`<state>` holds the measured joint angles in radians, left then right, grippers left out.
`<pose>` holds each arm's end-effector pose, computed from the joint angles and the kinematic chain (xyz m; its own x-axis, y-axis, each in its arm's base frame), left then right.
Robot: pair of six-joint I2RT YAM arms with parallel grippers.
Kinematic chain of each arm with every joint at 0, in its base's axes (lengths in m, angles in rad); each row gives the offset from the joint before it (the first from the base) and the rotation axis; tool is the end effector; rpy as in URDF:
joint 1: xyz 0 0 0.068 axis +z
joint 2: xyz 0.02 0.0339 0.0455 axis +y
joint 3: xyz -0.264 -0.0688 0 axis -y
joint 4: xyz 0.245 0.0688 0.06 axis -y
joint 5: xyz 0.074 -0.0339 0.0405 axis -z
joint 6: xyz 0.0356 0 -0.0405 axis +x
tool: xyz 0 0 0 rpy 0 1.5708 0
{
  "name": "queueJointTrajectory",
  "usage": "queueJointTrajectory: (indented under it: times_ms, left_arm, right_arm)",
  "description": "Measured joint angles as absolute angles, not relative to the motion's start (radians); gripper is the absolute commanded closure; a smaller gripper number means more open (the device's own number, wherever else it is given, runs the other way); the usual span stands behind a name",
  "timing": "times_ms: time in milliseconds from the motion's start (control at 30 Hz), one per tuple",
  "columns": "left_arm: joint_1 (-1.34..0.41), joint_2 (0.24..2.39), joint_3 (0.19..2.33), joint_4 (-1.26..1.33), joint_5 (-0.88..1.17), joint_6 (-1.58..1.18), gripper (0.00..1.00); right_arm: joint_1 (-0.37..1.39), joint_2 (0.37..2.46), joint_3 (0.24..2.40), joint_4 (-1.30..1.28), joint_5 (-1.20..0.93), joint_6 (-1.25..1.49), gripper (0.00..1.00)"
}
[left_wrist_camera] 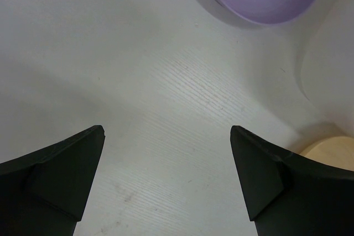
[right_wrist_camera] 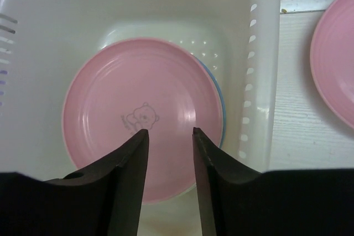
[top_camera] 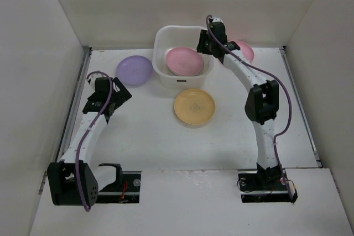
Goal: Place the plates into the plastic bin on the countertop
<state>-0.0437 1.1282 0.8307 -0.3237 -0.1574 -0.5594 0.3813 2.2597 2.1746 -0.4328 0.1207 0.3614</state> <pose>0.2475 -0.0052 0.2741 -0.4481 -0.5050 -0.7376 -0.3799 0.8545 -0.3542 0.4954 0.1940 0.3021 -0.5261 0.1672 -0.8338 -0.0923 0.9635 0.2515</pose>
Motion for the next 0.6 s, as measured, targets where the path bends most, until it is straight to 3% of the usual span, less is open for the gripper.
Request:
queueJointTrajectory:
  times_ms: [133,400,600]
  left_arm:
    - [-0.044,1.132,0.831,-0.324,-0.157,-0.56,0.0]
    - [-0.01,1.261,0.845,-0.281,-0.149,-0.615,0.01]
    - [0.081,1.544,0.983,-0.203,-0.103,-0.713,0.16]
  right_arm:
    - [0.381,2.242,2.146,-0.418,0.12,0.362,0.42]
    - [0.365,1.927,1.803,-0.375,0.115,0.361,0.39]
    - [0.319,1.593,1.515,-0.274,0.115,0.366,0.37]
